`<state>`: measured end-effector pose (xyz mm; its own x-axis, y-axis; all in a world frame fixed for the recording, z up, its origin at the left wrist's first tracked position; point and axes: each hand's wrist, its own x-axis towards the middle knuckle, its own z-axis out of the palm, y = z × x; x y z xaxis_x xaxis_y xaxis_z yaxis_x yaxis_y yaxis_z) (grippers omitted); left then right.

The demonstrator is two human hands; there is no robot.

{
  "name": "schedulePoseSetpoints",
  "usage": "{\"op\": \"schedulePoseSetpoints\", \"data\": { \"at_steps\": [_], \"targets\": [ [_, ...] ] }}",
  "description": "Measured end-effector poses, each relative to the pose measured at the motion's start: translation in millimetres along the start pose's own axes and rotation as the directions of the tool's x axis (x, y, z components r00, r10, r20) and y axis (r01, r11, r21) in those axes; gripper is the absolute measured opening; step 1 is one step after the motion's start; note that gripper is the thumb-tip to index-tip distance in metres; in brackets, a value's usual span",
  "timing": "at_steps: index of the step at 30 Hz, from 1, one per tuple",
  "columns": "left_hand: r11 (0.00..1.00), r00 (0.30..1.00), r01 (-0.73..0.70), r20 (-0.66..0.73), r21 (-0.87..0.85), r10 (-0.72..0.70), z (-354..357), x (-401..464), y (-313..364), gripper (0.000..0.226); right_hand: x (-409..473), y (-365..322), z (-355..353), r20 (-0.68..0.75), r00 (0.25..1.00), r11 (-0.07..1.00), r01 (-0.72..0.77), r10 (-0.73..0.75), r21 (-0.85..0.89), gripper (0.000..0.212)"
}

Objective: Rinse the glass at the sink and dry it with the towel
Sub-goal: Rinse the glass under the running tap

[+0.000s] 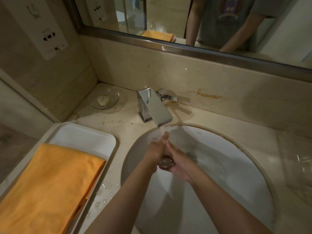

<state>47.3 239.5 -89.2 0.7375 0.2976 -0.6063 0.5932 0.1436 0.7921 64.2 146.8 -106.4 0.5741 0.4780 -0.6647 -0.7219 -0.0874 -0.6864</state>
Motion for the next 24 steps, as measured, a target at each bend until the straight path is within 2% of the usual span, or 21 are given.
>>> {"op": "schedulePoseSetpoints", "data": {
  "at_steps": [2,5,7,9,11,12,14,15,17,18,21,24],
  "targets": [
    [0.997,0.999,0.039,0.014,-0.067,-0.038,-5.0,5.9,7.3,0.042,-1.9,0.2,-3.6,0.078,0.997,0.999,0.010,-0.007,-0.045,0.054],
    [0.960,0.980,0.191,0.100,-0.203,-0.174,-16.2,17.5,12.0,0.037,-5.3,-1.0,-2.8,0.078,0.995,0.974,0.082,-0.067,-0.213,0.034],
    [0.926,0.950,0.309,0.109,-0.219,-0.291,-22.7,24.1,6.8,0.037,-3.5,-3.3,-4.6,0.063,0.990,0.921,0.143,-0.129,-0.363,0.044],
    [0.911,0.937,0.350,0.104,-0.219,-0.335,-24.8,26.3,-1.1,0.035,0.4,-7.4,-8.3,0.080,0.980,0.843,0.196,-0.180,-0.501,0.063],
    [0.895,0.947,0.320,0.070,-0.312,-0.314,-19.1,25.0,-5.1,0.036,3.5,-12.6,-10.5,0.057,0.981,0.760,0.178,-0.183,-0.625,0.080],
    [0.886,0.956,0.286,0.047,-0.366,-0.289,-13.5,21.5,-3.8,0.036,7.0,-13.1,-11.8,0.019,0.983,0.748,0.151,-0.181,-0.646,0.080],
    [0.873,0.970,0.220,0.005,-0.435,-0.242,0.1,11.6,-1.0,0.038,8.6,-16.0,-11.3,-0.050,0.987,0.798,0.095,-0.155,-0.595,0.065],
    [0.889,0.981,0.162,-0.031,-0.428,-0.194,6.9,8.1,-1.2,0.040,8.9,-16.2,-11.4,-0.070,0.990,0.831,0.061,-0.120,-0.553,0.056],
    [0.963,0.990,0.048,-0.117,-0.266,-0.082,14.0,6.4,-3.5,0.043,8.3,-14.9,-10.8,-0.092,0.995,0.866,-0.013,-0.039,-0.501,0.052],
    [0.982,0.992,0.029,-0.118,-0.187,-0.051,13.8,8.1,-4.6,0.045,8.3,-14.0,-11.6,-0.093,0.995,0.866,-0.028,-0.022,-0.500,0.051],
    [0.996,0.995,0.084,-0.056,-0.012,-0.084,5.7,12.2,0.4,0.051,7.5,-11.5,-10.0,-0.114,0.992,0.815,-0.025,-0.051,-0.579,0.062],
    [0.966,0.969,0.247,0.042,-0.082,-0.244,-4.8,17.1,9.4,0.026,2.9,-11.3,-4.7,-0.078,0.985,0.695,0.051,-0.153,-0.718,0.082]
  ]
}}
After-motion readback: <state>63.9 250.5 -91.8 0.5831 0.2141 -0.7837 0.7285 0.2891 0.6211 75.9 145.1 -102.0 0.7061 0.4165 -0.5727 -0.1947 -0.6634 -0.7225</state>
